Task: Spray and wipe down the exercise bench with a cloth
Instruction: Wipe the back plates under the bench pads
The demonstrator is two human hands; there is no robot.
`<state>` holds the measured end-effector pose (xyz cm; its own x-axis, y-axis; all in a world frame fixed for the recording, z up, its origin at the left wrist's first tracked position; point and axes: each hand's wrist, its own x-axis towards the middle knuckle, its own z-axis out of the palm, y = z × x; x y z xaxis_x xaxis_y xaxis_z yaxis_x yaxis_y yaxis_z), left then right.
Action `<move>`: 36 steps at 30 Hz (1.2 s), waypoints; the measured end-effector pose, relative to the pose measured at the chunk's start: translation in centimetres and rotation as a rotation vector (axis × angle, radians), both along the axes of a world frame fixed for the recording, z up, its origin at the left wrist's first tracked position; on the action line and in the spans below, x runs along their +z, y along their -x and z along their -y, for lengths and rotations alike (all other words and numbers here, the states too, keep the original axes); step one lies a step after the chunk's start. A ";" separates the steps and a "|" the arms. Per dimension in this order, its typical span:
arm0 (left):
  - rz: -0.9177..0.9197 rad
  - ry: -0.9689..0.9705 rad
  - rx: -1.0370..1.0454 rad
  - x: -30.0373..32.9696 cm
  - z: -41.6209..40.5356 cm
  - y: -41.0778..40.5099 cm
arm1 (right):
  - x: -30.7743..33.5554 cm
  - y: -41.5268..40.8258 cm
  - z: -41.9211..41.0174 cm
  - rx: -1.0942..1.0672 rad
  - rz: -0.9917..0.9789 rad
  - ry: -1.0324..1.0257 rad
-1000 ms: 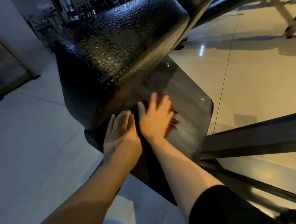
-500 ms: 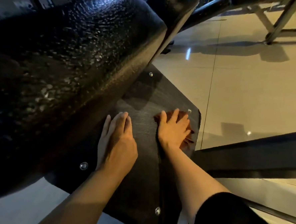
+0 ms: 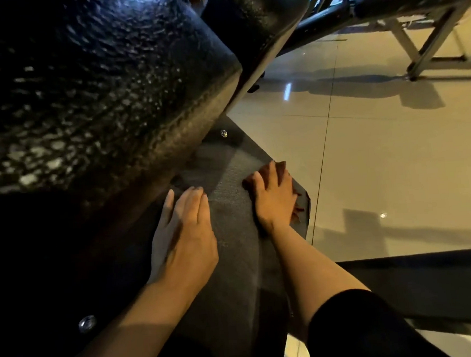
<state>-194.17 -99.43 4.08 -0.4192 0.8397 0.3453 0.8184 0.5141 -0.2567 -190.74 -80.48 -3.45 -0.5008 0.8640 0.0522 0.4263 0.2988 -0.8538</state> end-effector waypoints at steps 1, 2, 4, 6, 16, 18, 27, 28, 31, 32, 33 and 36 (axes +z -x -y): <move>-0.004 0.021 -0.001 0.1 -0.1 0.2 | -0.2 0.1 -0.4 -0.044 0.025 0.064; -0.017 0.050 -0.004 0.2 -0.3 0.4 | 0.3 0.6 -0.5 -0.078 0.049 0.104; -0.017 0.121 0.017 0.2 -0.6 0.3 | 2.5 2.6 0.0 -0.065 0.050 0.085; -0.037 0.180 0.084 0.4 -1.0 -0.1 | 5.2 4.9 1.2 0.094 -0.035 -0.081; 0.040 0.201 0.106 0.4 -1.9 -3.7 | -2.3 -1.7 -1.1 -0.081 0.084 0.097; 0.037 0.228 0.107 0.9 -1.3 -3.8 | -2.6 -2.5 -1.0 -0.165 0.148 0.241; -0.037 0.131 0.104 1.6 3.7 -0.5 | 7.0 4.5 7.6 0.211 -0.059 -0.202; -0.031 0.121 0.113 1.6 3.6 -1.0 | 7.0 4.3 7.9 0.255 -0.097 -0.241; -0.049 0.285 0.128 1.3 3.4 -3.0 | 4.3 1.2 7.3 0.270 -0.119 -0.322; -0.024 0.324 0.142 1.2 3.4 -3.7 | 2.6 -0.4 7.1 0.231 -0.087 -0.299; -0.024 0.304 0.150 1.0 3.3 -4.4 | 0.7 -2.4 6.9 0.163 -0.047 -0.232; -0.014 0.228 0.117 0.8 3.3 -5.8 | -3.4 -7.1 6.2 -0.070 0.061 0.121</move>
<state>-188.34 -102.72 4.86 -0.5143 0.8427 0.1590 0.7527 0.5324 -0.3872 -183.60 -86.68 -6.83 -0.4385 0.8949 -0.0831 0.4943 0.1630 -0.8539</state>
